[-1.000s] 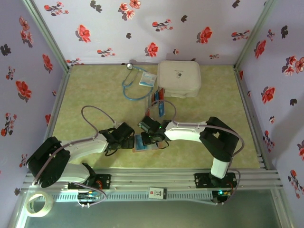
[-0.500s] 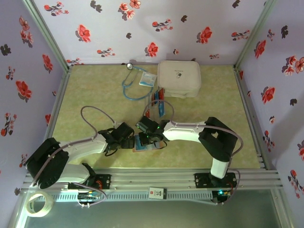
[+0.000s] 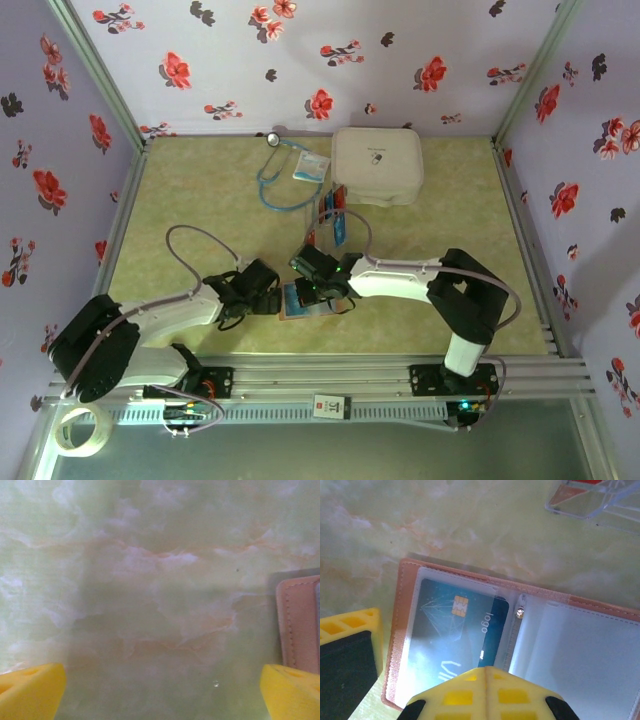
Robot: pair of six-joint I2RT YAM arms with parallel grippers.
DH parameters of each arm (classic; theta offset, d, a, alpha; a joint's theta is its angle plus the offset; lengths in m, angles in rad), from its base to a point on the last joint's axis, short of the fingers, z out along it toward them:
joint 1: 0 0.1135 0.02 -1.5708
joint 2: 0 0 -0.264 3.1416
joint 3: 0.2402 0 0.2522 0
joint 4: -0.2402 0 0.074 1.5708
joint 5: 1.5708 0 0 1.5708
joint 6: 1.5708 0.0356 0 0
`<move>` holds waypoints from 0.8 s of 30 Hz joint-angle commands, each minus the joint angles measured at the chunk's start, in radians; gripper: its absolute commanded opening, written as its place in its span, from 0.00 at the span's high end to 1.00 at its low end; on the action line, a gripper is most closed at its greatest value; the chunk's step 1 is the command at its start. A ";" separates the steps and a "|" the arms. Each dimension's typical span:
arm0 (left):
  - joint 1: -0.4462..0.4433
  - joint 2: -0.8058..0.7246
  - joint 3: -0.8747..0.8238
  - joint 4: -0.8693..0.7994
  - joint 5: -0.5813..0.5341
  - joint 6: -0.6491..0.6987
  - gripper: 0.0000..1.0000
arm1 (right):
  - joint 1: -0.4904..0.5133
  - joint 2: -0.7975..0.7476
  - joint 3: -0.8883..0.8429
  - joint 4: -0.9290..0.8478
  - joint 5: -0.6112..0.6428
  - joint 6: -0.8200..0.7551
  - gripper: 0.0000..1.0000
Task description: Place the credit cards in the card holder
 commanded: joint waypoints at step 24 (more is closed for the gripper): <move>0.008 0.083 0.002 0.030 0.020 0.014 0.00 | 0.003 0.069 0.018 0.041 -0.041 0.023 1.00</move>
